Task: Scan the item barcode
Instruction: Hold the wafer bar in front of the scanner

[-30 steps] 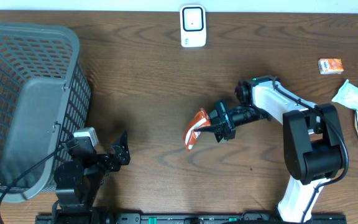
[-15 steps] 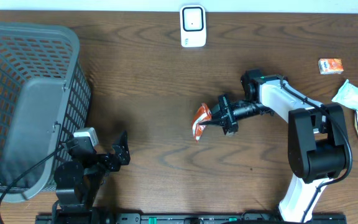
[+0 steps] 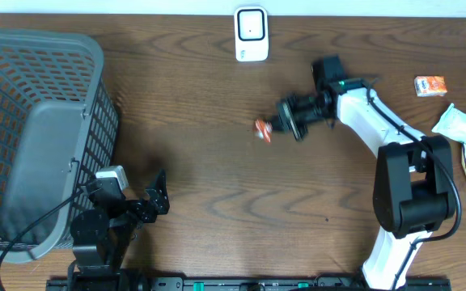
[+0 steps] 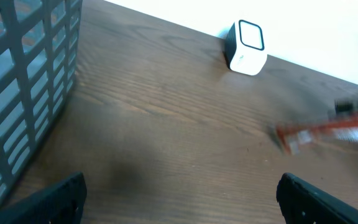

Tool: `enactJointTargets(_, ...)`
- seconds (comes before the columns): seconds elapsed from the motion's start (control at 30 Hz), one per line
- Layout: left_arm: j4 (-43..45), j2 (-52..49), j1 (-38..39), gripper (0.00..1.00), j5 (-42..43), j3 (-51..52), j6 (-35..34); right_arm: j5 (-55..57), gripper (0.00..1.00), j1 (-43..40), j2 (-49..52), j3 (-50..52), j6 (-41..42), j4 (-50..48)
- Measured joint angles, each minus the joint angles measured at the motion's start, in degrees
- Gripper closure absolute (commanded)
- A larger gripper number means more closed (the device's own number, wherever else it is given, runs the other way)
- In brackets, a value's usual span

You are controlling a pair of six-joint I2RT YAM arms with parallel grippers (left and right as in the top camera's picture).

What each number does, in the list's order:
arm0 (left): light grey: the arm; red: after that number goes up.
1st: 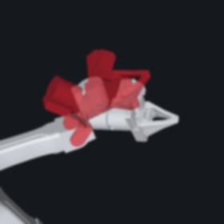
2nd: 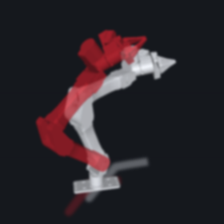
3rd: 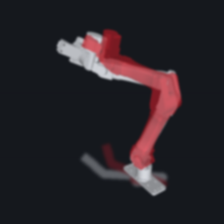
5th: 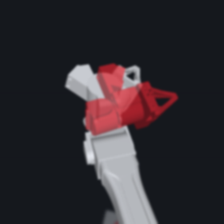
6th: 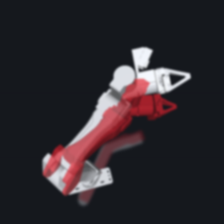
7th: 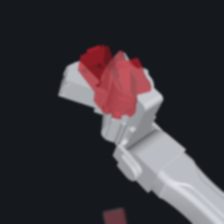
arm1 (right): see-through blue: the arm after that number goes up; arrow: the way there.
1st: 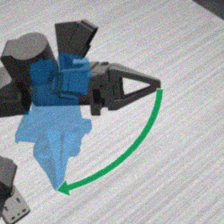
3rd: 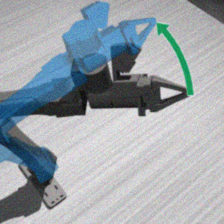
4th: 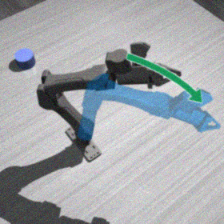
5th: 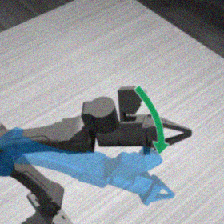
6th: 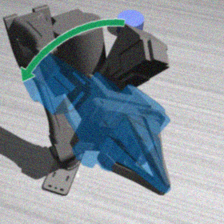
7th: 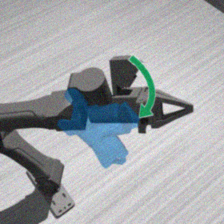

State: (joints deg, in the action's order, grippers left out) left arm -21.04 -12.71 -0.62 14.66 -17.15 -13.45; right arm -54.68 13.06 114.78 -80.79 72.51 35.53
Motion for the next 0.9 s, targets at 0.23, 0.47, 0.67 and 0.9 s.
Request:
enactJointTargets(0.23, 0.02, 0.00, 0.00, 0.02, 0.00, 0.00, 0.02, 17.86, 0.98, 4.37, 0.00, -3.39, 3.50, -29.77)
enactJointTargets(0.47, 0.02, 0.00, 0.00, 0.02, -0.02, 0.00, 0.00, 45.35, 0.99, 8.33, 0.00, -3.50, -3.58, -40.63)
enactJointTargets(0.67, 0.02, 0.00, 0.00, 0.02, 0.00, 0.00, 0.00, 63.47, 0.99, 11.21, 0.39, -3.91, -13.09, -50.01)
enactJointTargets(0.9, 0.02, 0.00, 0.00, 0.02, 0.00, 0.00, 0.00, 70.55, 0.97, 10.86, 12.24, -17.70, -20.28, -49.92)
